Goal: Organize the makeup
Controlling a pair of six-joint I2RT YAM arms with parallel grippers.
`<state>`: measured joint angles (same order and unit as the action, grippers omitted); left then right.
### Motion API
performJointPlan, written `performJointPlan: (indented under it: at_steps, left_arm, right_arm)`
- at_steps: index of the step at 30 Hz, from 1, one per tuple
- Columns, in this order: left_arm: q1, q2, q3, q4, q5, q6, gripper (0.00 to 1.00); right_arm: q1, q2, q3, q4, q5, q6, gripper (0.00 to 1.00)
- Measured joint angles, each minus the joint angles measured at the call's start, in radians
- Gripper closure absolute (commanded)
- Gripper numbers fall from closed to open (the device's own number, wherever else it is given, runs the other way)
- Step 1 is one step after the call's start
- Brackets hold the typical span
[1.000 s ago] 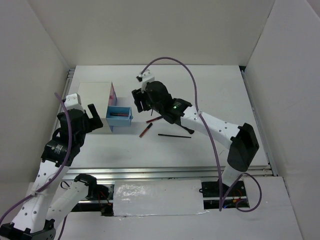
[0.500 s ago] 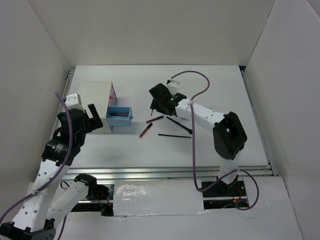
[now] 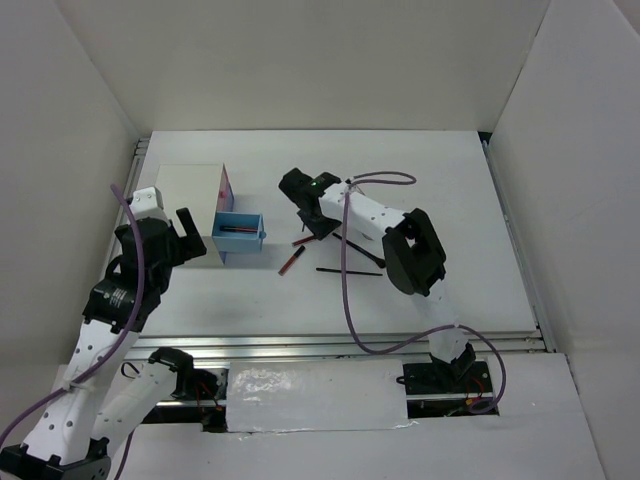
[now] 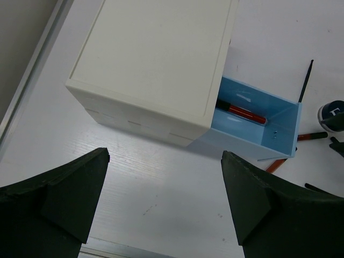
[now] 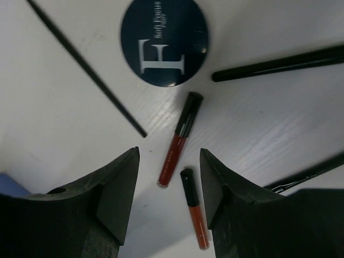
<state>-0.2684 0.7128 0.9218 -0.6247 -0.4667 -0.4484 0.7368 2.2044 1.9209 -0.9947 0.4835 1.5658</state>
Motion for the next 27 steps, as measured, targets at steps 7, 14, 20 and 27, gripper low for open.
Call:
performJointPlan:
  at_steps: [7, 14, 20, 27]
  left_arm:
    - [-0.010, -0.011, 0.000, 0.000, 0.000, 0.000, 0.01]
    - [-0.022, -0.017, 0.000, -0.002, -0.001, 0.000, 0.01]
    - [-0.024, -0.017, 0.000, -0.003, -0.004, 0.000, 0.01]
    - [-0.024, -0.021, 0.000, -0.003, -0.008, 0.000, 0.01]
  right_arm:
    - [-0.006, 0.021, -0.062, -0.032, -0.024, 0.095, 0.45]
    - [-0.024, 0.091, -0.036, -0.037, -0.029, 0.094, 0.47]
    - [-0.048, 0.092, -0.032, -0.032, -0.055, 0.086, 0.52]
    - [-0.051, 0.092, -0.032, -0.039, -0.067, 0.087, 0.60]
